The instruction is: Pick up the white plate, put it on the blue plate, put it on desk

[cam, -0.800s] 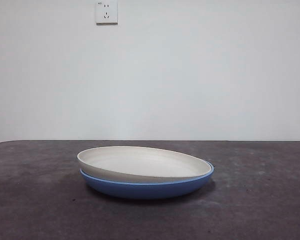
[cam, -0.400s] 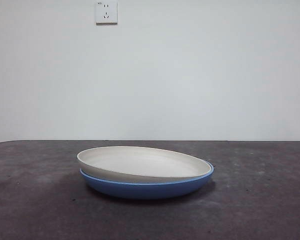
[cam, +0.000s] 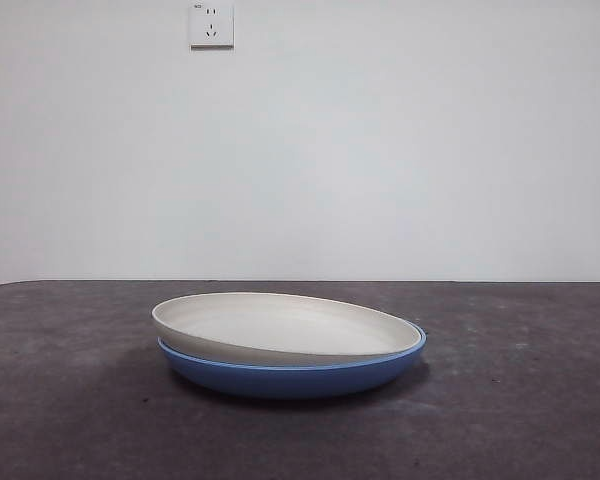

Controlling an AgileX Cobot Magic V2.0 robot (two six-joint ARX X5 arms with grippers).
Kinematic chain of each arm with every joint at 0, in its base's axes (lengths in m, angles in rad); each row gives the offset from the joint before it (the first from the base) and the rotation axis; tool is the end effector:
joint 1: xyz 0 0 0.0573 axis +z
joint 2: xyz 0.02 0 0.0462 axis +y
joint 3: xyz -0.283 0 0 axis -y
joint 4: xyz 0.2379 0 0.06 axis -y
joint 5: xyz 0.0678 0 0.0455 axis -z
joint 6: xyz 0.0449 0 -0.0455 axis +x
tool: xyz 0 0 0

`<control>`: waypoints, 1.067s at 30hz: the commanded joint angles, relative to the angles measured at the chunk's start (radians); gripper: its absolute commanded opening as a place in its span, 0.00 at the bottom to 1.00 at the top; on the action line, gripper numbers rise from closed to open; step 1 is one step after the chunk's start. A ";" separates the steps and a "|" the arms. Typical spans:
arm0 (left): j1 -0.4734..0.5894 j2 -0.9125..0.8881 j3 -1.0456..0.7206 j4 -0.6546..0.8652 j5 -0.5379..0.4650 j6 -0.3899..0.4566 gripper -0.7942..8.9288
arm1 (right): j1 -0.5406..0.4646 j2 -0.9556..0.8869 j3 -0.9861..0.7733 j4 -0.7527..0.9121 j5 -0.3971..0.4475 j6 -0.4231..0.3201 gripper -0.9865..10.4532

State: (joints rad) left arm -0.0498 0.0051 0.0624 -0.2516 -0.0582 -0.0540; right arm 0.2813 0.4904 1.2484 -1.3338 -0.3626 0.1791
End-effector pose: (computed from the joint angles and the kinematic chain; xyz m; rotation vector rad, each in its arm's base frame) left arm 0.0816 -0.0015 0.1567 -0.0433 0.1937 0.0136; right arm -0.0102 0.0136 0.3841 0.1918 0.6398 0.5719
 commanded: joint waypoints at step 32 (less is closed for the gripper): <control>-0.003 -0.002 -0.051 0.066 -0.017 -0.015 0.10 | 0.005 0.002 0.016 0.010 0.001 -0.011 0.11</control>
State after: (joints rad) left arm -0.0505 0.0051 0.0319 -0.1795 -0.0731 -0.0765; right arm 0.2813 0.4904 1.2484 -1.3338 -0.3626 0.1791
